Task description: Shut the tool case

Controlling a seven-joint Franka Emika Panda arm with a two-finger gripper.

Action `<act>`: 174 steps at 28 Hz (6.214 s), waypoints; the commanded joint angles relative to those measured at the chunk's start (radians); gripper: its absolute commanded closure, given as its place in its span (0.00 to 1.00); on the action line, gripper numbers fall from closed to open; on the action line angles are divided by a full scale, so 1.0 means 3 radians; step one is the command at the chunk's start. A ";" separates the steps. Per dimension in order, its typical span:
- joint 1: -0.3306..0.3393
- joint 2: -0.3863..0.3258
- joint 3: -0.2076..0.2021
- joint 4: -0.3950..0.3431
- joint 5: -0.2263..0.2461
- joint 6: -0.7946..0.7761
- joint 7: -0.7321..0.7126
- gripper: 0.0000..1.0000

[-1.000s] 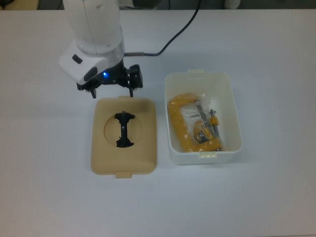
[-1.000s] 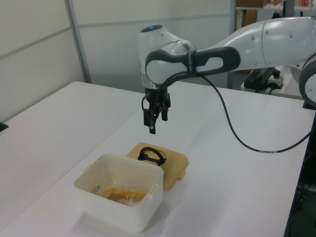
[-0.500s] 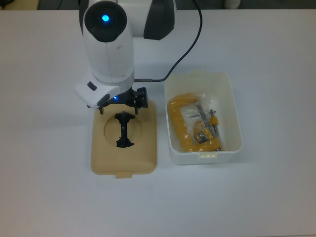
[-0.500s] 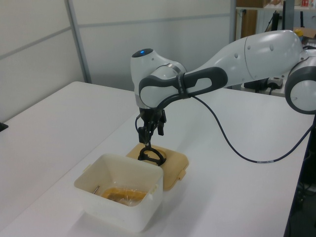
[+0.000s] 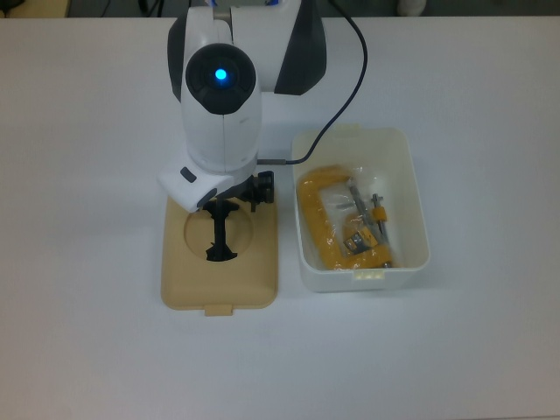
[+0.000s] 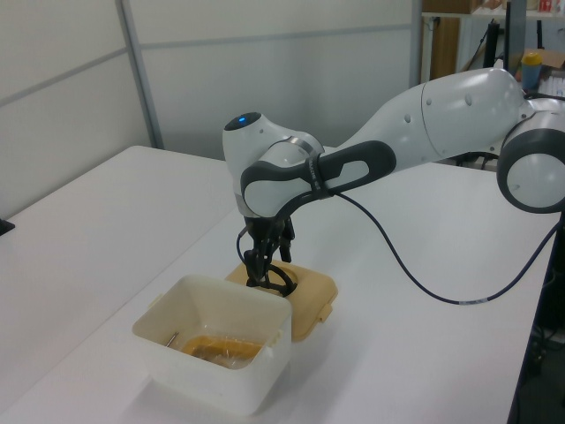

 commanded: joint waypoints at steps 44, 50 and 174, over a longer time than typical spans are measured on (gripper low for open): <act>-0.0143 -0.0256 -0.0040 0.0132 0.0008 -0.0297 -0.0267 1.00; -0.0230 -0.0476 -0.0040 0.0137 0.0136 -0.0517 -0.0334 1.00; 0.0962 -0.0670 -0.0050 0.0490 0.0054 -0.0941 0.0505 0.00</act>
